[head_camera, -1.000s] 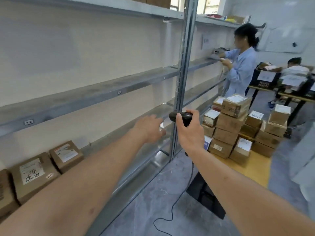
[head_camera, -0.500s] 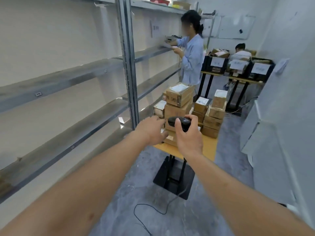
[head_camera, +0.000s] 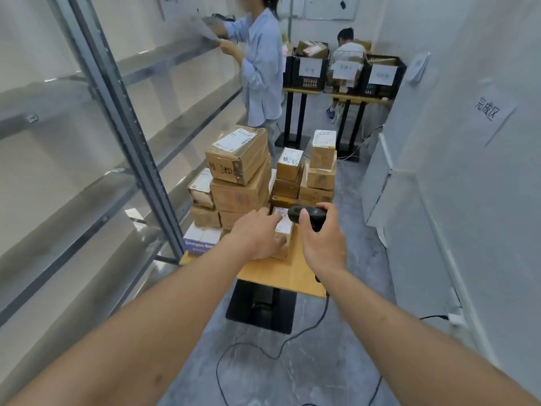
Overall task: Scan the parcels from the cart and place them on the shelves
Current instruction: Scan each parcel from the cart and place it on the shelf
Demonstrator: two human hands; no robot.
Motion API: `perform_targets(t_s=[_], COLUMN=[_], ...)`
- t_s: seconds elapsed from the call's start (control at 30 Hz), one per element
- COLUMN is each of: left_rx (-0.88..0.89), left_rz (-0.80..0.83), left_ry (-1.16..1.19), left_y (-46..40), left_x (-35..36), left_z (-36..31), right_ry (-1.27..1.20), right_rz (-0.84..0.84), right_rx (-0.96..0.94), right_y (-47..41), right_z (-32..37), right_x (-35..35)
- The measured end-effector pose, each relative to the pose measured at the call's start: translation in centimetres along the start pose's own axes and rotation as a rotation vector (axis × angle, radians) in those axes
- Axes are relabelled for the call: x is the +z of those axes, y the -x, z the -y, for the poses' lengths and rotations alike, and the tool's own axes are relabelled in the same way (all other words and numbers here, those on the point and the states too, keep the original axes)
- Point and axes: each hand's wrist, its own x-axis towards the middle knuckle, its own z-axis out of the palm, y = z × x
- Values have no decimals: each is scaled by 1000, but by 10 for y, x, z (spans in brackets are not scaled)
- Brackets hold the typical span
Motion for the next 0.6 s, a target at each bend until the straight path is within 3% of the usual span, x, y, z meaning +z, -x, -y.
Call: perform_targets(t_s=[0.27,0.6], left_rx=[64,-68], left_rz=[140,289], left_ry=[0,33], left_y=[-111,-204], left_x=[40,115], left_z=[7,12], right_ry=[49,72], right_rz=[-64,68], right_rx=[147,265], right_y=[-88,-166], right_z=[-37,-115], right_x=[37,70])
